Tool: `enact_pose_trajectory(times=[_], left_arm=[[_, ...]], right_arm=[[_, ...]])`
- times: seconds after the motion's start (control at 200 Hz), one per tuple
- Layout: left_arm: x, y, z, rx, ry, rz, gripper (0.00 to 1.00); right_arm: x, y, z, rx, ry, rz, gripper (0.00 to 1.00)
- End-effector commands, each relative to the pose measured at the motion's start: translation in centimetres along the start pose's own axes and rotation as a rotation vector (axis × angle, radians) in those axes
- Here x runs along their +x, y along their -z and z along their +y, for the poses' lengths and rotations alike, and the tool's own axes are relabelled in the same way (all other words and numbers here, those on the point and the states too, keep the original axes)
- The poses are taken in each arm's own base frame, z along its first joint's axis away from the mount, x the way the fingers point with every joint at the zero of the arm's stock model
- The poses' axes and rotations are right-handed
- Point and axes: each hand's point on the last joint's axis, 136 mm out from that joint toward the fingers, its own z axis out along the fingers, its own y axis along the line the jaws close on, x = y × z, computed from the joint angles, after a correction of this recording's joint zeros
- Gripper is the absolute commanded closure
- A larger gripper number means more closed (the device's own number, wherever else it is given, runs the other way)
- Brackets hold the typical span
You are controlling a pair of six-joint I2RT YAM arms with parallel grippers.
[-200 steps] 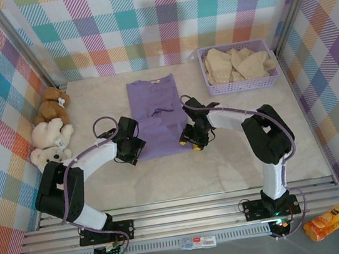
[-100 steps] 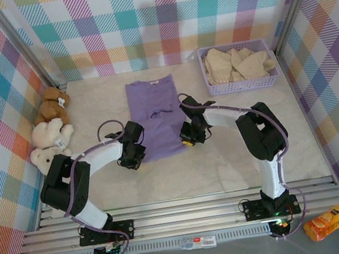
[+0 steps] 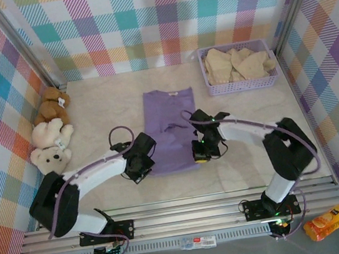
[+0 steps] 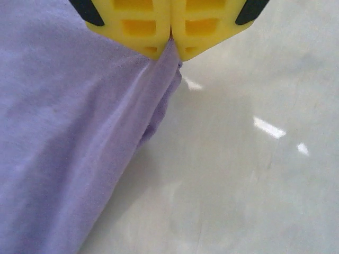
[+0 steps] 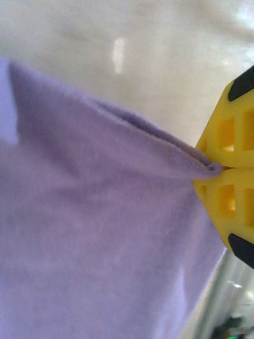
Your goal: Fold and stack the mixed laundry pile
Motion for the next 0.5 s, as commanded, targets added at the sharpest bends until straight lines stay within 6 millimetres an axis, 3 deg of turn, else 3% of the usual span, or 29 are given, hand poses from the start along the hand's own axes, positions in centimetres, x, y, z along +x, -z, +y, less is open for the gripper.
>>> enact_pose_trajectory(times=[0.0,0.1,0.24,0.34,0.495], left_arm=[[1.5,1.8,3.6,-0.080,0.032,-0.010,1.00],[1.1,3.5,2.2,0.006,0.081,-0.048,1.00],[-1.9,7.1,-1.4,0.081,0.067,-0.183,1.00],[-4.3,9.3,-5.1,0.131,0.030,-0.249,1.00],[-8.6,10.6,-10.8,0.192,0.013,-0.323,1.00]], right_arm=[[3.9,1.1,-0.6,-0.010,0.018,0.130,0.99],[3.9,2.6,0.5,-0.036,0.004,0.128,0.99],[1.8,5.3,1.8,-0.042,-0.010,0.061,0.99],[-0.7,7.5,2.1,-0.078,-0.045,-0.002,0.99],[-5.9,10.2,2.6,-0.208,-0.131,-0.113,0.98]])
